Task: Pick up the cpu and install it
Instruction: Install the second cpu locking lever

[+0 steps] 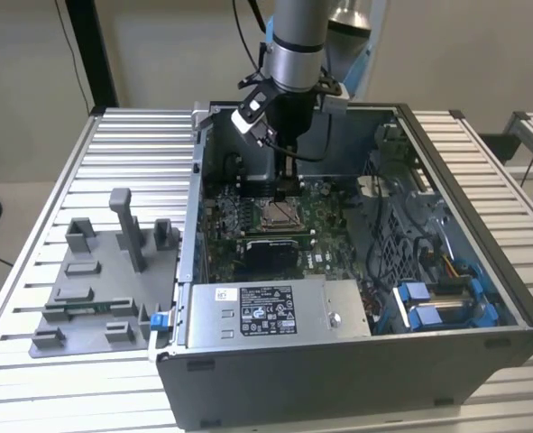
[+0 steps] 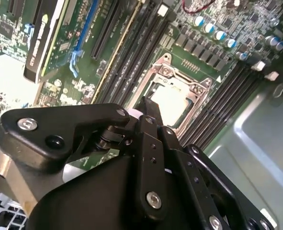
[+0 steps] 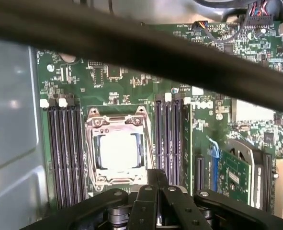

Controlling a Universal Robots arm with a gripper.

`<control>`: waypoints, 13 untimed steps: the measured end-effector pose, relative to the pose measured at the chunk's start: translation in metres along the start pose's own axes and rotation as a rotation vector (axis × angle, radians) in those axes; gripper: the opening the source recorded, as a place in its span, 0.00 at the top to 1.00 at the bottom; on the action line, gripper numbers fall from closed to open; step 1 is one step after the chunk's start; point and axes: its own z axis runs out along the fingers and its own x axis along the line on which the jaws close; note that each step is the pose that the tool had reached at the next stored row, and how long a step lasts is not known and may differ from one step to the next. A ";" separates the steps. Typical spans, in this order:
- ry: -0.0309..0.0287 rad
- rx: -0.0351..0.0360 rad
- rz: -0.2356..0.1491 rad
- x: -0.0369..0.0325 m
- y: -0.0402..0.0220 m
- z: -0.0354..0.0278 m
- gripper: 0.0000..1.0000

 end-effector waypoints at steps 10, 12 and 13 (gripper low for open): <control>-0.0003 0.0000 0.000 -0.0002 -0.0044 0.0001 1.00; -0.0004 -0.0001 0.000 -0.0002 -0.0047 0.0008 1.00; -0.0006 0.0000 0.000 -0.0002 -0.0047 0.0011 1.00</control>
